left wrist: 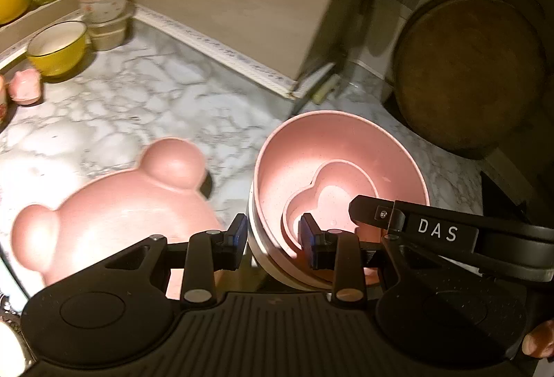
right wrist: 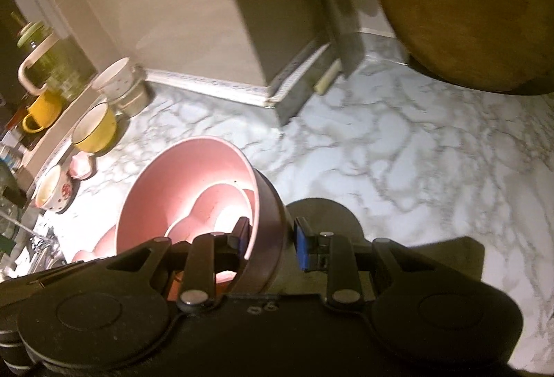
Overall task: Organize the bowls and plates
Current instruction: 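Lift the bowl stack with both grippers and carry it toward the bear-shaped plate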
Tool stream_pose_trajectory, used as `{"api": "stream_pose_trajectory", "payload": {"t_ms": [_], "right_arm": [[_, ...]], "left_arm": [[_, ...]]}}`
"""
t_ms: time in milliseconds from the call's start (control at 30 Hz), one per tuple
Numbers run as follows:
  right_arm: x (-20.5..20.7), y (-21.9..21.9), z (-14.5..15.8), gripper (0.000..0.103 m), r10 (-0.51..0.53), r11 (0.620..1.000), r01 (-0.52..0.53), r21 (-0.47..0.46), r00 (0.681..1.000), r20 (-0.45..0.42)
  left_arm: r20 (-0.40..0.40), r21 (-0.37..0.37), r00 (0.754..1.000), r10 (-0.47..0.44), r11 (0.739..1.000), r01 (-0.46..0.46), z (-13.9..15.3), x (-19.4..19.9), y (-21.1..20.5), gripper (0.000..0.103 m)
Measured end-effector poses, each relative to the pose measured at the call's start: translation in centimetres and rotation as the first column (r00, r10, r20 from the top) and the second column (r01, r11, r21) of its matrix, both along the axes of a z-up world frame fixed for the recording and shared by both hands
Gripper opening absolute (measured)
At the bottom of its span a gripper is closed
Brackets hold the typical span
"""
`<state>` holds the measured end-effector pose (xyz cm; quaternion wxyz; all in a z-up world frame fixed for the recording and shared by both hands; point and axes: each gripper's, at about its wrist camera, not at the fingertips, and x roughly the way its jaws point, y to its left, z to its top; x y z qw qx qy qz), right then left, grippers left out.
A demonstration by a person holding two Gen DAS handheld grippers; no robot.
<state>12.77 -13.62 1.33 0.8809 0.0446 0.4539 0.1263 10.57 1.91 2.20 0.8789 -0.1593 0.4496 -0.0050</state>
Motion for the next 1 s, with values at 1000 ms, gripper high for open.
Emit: {"api": "stream_pose_trajectory", "payload": {"t_ms": [1000], "right_arm": [[-0.3, 12.1, -4.8, 0.027, 0.184, 0.983, -0.185, 0.0, 0.98, -0.08]], "left_arm": [[-0.06, 0.052, 0.986, 0.156, 0.987, -0.153, -3.8, -3.5, 10.4, 0.03]]}}
